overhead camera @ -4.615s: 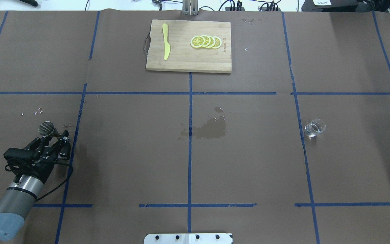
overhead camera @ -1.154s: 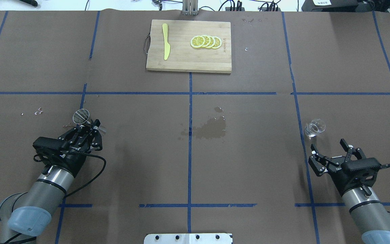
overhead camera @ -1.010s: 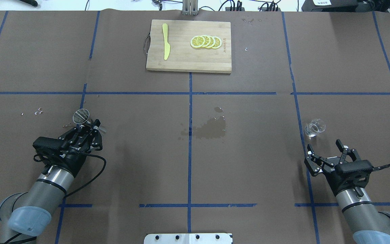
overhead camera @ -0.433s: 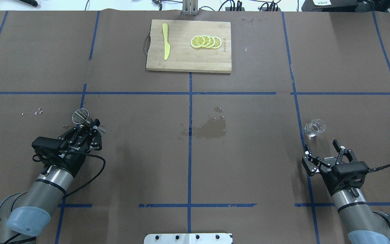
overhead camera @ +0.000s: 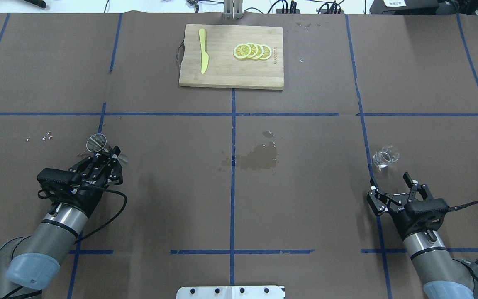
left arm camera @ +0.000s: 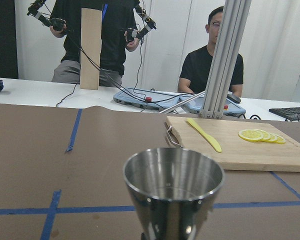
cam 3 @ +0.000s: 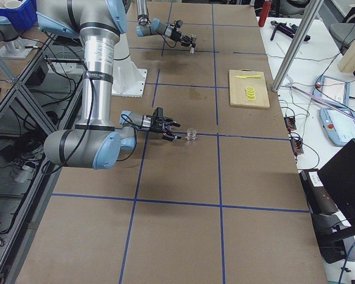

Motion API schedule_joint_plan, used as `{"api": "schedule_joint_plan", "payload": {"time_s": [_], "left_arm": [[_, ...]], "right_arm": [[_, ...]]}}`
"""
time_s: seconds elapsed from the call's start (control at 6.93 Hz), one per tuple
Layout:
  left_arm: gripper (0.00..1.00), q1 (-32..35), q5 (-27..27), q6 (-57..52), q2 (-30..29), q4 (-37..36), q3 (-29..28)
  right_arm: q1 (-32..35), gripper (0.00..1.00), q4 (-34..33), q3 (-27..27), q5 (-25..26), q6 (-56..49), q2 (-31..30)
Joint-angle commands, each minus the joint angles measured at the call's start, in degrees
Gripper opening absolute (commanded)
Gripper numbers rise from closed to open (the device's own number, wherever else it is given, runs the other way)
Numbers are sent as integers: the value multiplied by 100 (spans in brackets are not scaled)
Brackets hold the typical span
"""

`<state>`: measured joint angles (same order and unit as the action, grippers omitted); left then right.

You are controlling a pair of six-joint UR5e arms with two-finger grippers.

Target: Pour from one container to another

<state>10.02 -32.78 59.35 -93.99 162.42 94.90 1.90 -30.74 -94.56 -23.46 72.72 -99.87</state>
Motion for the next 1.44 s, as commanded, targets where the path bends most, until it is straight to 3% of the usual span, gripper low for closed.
{"api": "schedule_joint_plan", "payload": {"time_s": [0.0,1.3], "left_arm": [[0,0,0,7,4,1,-24],[0,0,0,-2,21,1,-33]], "right_arm": [[100,94,15,69,-97,-13,73],[838,89,33,429,-826,-136,513]]}}
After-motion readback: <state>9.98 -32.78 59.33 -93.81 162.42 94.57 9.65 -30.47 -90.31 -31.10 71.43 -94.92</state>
